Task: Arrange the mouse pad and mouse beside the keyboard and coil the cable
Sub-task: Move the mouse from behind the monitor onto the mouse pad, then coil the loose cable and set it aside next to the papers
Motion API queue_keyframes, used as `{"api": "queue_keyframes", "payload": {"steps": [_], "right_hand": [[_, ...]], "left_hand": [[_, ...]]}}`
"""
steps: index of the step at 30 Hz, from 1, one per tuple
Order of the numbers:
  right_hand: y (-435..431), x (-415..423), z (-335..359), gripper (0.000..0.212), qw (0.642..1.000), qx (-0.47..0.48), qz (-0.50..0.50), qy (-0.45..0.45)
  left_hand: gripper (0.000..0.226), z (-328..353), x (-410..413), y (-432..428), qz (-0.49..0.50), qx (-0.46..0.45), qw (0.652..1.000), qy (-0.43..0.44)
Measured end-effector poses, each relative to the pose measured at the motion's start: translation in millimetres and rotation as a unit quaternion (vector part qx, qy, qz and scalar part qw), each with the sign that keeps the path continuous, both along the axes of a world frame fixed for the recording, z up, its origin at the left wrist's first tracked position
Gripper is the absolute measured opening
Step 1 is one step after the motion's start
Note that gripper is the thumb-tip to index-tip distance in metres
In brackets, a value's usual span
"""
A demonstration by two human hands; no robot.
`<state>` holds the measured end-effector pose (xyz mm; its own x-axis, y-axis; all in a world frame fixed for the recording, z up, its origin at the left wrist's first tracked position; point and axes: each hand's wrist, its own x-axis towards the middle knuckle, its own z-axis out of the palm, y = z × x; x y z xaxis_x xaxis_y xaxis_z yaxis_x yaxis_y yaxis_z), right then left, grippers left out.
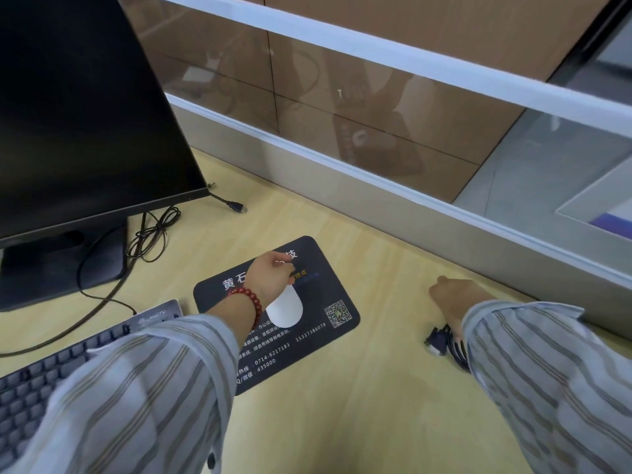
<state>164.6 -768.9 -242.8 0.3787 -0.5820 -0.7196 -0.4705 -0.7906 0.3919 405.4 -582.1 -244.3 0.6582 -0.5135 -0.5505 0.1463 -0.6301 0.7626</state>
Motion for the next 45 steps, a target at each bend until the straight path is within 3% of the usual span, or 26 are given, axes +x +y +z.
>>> {"api": "queue_keyframes", "payload": {"steps": [5, 8, 13, 16, 20, 23, 26, 30, 32, 33, 34, 35, 39, 40, 43, 45], "right_hand": [[-5.3, 3.2, -0.1, 0.047, 0.999, 0.02, -0.041, -0.011], [-10.8, -10.8, -1.6, 0.039, 0.994, 0.044, -0.09, -0.044], [-15.6, -51.4, -6.8, 0.042, 0.964, 0.09, -0.192, -0.158], [-17.8, -71.0, -14.4, 0.041, 0.927, 0.094, -0.267, -0.244], [-24.7, -88.5, -23.1, 0.046, 0.85, 0.085, -0.386, -0.349], [-27.6, -101.4, -27.7, 0.043, 0.791, 0.093, -0.443, -0.413], [-30.5, -113.3, -30.5, 0.049, 0.772, 0.081, -0.453, -0.438], [-21.4, -105.1, -35.8, 0.049, 0.784, 0.116, -0.462, -0.398], [-16.5, -94.1, -39.4, 0.027, 0.81, 0.122, -0.43, -0.38], [-14.9, -88.0, -38.5, 0.012, 0.8, 0.134, -0.436, -0.389], [-13.7, -81.7, -35.3, 0.013, 0.769, 0.154, -0.461, -0.415], [-13.2, -74.9, -31.6, 0.02, 0.726, 0.173, -0.492, -0.449], [-0.8, -47.2, 14.8, 0.013, 0.497, 0.27, -0.596, -0.57], [4.7, -40.8, 31.8, 0.01, 0.455, 0.299, -0.595, -0.591], [22.4, -16.8, 86.9, 0.005, 0.41, 0.33, -0.538, -0.658], [37.6, 2.5, 125.0, 0.013, 0.385, 0.353, -0.502, -0.69]], "left_hand": [[0.016, -0.1, -10.6, -2.2, -0.031, -0.014, 0.999, -0.011], [0.022, 1.0, -28.1, -16.7, -0.072, -0.015, 0.997, -0.02], [0.023, 4.5, -81.7, -63.1, -0.172, -0.007, 0.984, -0.038], [0.026, 4.4, -122.3, -90.0, -0.257, 0.011, 0.966, -0.02], [0.046, -5.2, -168.3, -115.5, -0.35, 0.042, 0.935, -0.033], [0.071, -20.1, -188.3, -128.3, -0.372, 0.056, 0.925, -0.051], [0.091, -34.3, -197.1, -137.2, -0.348, 0.082, 0.932, -0.061], [0.069, -42.2, -206.4, -143.6, -0.309, 0.122, 0.937, -0.109], [0.041, -40.7, -206.1, -142.9, -0.324, 0.116, 0.932, -0.111], [0.022, -38.4, -202.5, -141.6, -0.324, 0.101, 0.934, -0.108], [0.014, -32.1, -198.4, -139.5, -0.315, 0.083, 0.941, -0.091], [0.02, -24.1, -193.0, -138.0, -0.294, 0.065, 0.952, -0.063], [0.018, 35.5, -167.4, -125.8, -0.17, -0.022, 0.976, 0.133], [0.017, 51.5, -158.9, -120.8, -0.157, -0.042, 0.975, 0.149], [0.016, 101.7, -129.9, -100.6, -0.135, -0.125, 0.97, 0.159], [0.017, 137.1, -112.3, -84.1, -0.12, -0.185, 0.959, 0.179]]}}
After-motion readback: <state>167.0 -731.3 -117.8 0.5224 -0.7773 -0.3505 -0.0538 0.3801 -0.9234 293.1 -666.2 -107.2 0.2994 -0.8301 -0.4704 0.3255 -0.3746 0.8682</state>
